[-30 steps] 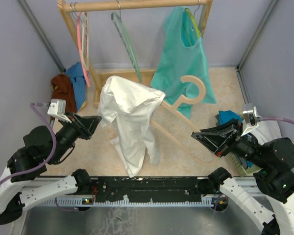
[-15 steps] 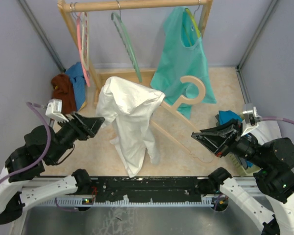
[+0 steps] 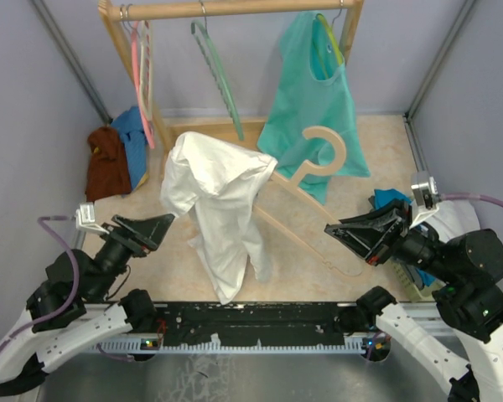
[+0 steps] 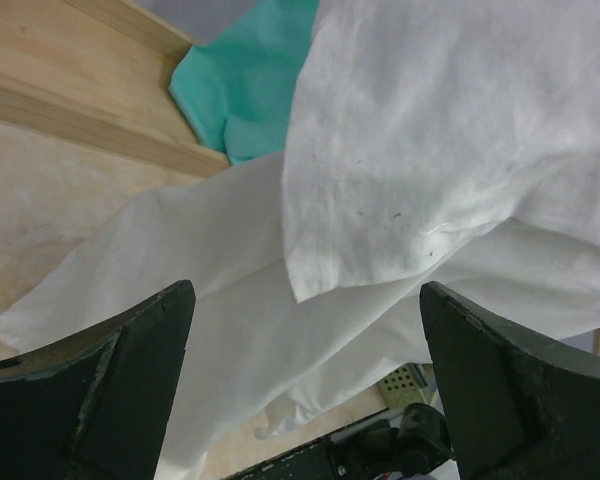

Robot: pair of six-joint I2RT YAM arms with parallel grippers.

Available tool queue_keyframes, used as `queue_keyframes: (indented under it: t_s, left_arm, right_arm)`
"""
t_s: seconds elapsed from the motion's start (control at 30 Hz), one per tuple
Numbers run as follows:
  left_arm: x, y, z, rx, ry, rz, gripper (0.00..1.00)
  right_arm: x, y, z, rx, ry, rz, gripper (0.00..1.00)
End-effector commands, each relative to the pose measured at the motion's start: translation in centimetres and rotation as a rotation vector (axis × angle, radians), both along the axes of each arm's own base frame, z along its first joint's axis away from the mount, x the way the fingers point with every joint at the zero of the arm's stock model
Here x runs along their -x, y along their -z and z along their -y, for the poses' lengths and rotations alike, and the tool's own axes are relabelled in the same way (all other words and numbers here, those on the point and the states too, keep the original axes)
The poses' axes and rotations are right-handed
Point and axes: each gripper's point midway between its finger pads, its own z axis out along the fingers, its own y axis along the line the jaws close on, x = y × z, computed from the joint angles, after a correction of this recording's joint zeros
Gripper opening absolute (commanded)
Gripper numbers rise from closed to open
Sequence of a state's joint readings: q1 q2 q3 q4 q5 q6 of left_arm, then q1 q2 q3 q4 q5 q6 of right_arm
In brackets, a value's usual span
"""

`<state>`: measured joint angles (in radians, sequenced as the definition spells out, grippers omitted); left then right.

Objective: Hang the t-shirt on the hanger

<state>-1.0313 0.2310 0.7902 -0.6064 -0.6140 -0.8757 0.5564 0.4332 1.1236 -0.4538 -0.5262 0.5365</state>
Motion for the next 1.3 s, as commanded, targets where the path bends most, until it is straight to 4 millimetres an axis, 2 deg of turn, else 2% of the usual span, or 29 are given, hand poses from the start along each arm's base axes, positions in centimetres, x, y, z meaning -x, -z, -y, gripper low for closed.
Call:
queue_keyframes:
  t_s: [0.0, 0.1, 0.3, 0.4, 0.6, 0.7, 0.9, 1.0, 1.13, 1.27]
  left_arm:
    - [-0.2, -3.3, 0.1, 0.152, -0.007, 0.095, 0.99]
    - [-0.3, -4.1, 0.2, 0.192, -0.008, 0.142, 0.99]
    - [-1.1, -3.8, 0.9, 0.183, -0.026, 0.135, 0.99]
    - [-1.4, -4.4, 0.9, 0.207, -0.041, 0.164, 0.99]
    - [-1.8, -5.0, 1.6, 0.232, -0.042, 0.195, 0.91]
    - [-1.7, -5.4, 1.4, 0.248, -0.046, 0.210, 0.77]
    - [-1.4, -7.4, 0.7, 0.247, -0.051, 0.245, 0.20]
    - [-1.1, -9.5, 0.4, 0.232, -0.047, 0.265, 0.00]
    - [-0.6, -12.8, 0.3, 0.193, -0.023, 0.301, 0.00]
    - [-0.3, -17.1, 0.5, 0.164, -0.002, 0.350, 0.00]
  right_arm:
    - [1.5, -4.7, 0.6, -0.098, -0.020, 0.139, 0.00]
    - [1.5, -4.7, 0.5, -0.106, -0.024, 0.136, 0.00]
    - [1.4, -4.9, 0.4, -0.111, -0.030, 0.135, 0.00]
    - [1.5, -5.0, 0.5, -0.113, -0.031, 0.136, 0.00]
    - [1.6, -4.9, 0.6, -0.114, -0.025, 0.134, 0.00]
    - [1.7, -4.9, 0.7, -0.114, -0.025, 0.132, 0.00]
    - [1.5, -4.5, 0.6, -0.107, -0.021, 0.125, 0.00]
    - [1.4, -4.4, 0.7, -0.106, -0.015, 0.123, 0.00]
    - [1.2, -3.9, 0.8, -0.097, -0.002, 0.111, 0.00]
    - [1.4, -3.5, 1.0, -0.098, 0.010, 0.110, 0.00]
